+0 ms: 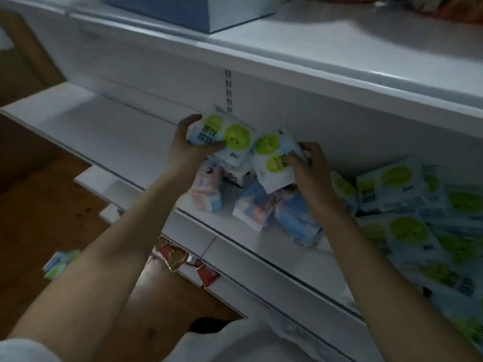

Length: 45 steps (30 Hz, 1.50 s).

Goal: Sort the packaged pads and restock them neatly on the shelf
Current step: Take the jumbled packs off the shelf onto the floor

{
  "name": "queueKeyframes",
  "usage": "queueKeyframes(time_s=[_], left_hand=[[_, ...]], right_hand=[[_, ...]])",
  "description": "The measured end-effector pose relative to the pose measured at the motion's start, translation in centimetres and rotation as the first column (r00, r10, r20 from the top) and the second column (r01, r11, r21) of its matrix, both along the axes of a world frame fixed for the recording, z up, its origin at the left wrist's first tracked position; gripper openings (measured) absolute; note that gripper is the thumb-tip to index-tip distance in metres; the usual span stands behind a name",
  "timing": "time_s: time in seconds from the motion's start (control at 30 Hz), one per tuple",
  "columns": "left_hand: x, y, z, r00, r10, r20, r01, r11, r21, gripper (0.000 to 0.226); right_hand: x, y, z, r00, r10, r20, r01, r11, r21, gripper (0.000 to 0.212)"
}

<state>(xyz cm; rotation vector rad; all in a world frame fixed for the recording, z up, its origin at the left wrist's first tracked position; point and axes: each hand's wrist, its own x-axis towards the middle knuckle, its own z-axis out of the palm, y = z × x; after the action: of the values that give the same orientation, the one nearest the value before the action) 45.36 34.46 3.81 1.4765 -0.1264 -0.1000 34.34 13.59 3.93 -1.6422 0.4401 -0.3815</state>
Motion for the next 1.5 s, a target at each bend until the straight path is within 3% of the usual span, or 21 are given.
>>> queueKeyframes(time_s=[0.1,0.2,0.33,0.53,0.73,0.9,1.03,1.27,1.33,1.5], left_hand=[[-2.2,5.0,0.6,0.991,0.130,-0.035,-0.131,0.991,-0.035,0.074],[-5.0,10.6,0.5,0.950,0.305,-0.063,-0.306,0.952,-0.014,0.070],[-8.9,18.8,0.0,0.846,0.531,-0.055,-0.527,0.847,0.071,0.058],[-15.7,29.6,-2.9,0.747,0.663,-0.043,-0.649,0.742,0.165,0.052],[-20.5,39.9,-6.6,0.714,0.695,-0.088,-0.664,0.712,0.229,0.053],[-25.1,48.9,-9.7,0.723,0.689,-0.047,-0.602,0.663,0.444,0.062],[-28.2,54.2,-11.8,0.722,0.684,-0.098,-0.545,0.651,0.529,0.067],[-28.9,59.7,-14.7,0.645,0.717,-0.265,-0.522,0.666,0.532,0.101],[-28.3,60.6,-15.4,0.616,0.730,-0.297,-0.493,0.651,0.577,0.095],[-24.4,64.3,-17.2,0.604,0.726,-0.329,-0.420,0.641,0.643,0.057]], right_hand=[[1.3,3.3,-0.9,0.988,0.152,-0.007,-0.150,0.982,0.112,0.021],[2.5,8.2,-1.6,0.942,0.333,-0.047,-0.304,0.903,0.303,0.023],[2.5,15.9,-2.5,0.794,0.601,-0.092,-0.514,0.744,0.427,0.022],[1.1,26.2,-4.1,0.551,0.813,-0.188,-0.683,0.568,0.459,0.034],[-0.4,38.1,-6.9,0.453,0.850,-0.268,-0.738,0.527,0.423,0.033],[-1.9,47.5,-9.2,0.376,0.845,-0.379,-0.776,0.511,0.369,0.033],[-3.2,53.0,-10.8,0.333,0.838,-0.432,-0.768,0.507,0.392,0.032],[-1.8,59.8,-13.8,0.252,0.813,-0.524,-0.845,0.449,0.289,0.044],[-1.0,60.8,-14.8,0.237,0.795,-0.558,-0.865,0.434,0.251,0.040],[3.4,64.4,-17.8,0.212,0.773,-0.598,-0.876,0.422,0.234,0.035]])
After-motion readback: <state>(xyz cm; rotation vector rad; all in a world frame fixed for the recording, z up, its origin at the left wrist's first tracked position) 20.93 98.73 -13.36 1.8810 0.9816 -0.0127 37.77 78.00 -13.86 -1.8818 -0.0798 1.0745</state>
